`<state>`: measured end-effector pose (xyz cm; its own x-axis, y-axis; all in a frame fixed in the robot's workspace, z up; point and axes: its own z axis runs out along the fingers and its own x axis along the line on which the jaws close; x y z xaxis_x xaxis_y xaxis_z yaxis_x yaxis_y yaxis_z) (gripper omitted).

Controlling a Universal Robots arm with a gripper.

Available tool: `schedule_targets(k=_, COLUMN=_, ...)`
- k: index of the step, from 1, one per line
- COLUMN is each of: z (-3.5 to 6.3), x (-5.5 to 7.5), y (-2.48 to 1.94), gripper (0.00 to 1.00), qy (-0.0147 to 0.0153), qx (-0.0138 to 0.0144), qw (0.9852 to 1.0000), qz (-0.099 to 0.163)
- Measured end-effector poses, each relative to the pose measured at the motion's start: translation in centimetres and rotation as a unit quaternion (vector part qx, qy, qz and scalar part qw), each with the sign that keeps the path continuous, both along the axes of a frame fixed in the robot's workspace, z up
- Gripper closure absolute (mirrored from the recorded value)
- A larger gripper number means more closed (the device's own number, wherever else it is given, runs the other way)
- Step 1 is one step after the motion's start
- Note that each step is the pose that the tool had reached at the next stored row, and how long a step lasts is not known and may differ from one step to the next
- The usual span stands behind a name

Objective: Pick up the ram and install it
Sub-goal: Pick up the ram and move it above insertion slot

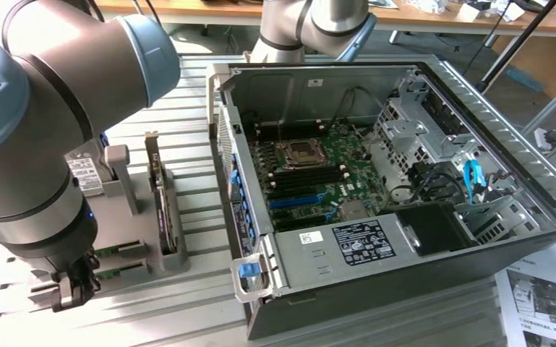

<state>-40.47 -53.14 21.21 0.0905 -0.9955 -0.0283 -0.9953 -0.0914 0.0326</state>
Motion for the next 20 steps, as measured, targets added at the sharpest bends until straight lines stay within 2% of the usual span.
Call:
schedule_targets(k=7, z=-0.45, x=0.00, y=0.24, gripper=0.64, qy=0.0000, qx=0.0011, qw=1.0000, qz=0.002)
schedule_targets(k=15, z=-0.45, x=0.00, y=0.25, gripper=0.64, qy=0.0000, qx=0.0022, qw=1.0000, qz=0.002)
schedule_targets(k=16, z=-0.45, x=0.00, y=0.25, gripper=0.65, qy=0.0000, qx=0.0022, qw=1.0000, qz=0.002)
schedule_targets(k=17, z=-0.44, x=0.00, y=0.25, gripper=0.72, qy=0.0000, qx=0.0022, qw=1.0000, qz=0.002)
schedule_targets(k=20, z=-0.45, x=0.00, y=0.25, gripper=0.72, qy=0.0000, qx=0.0022, qw=1.0000, qz=0.002)
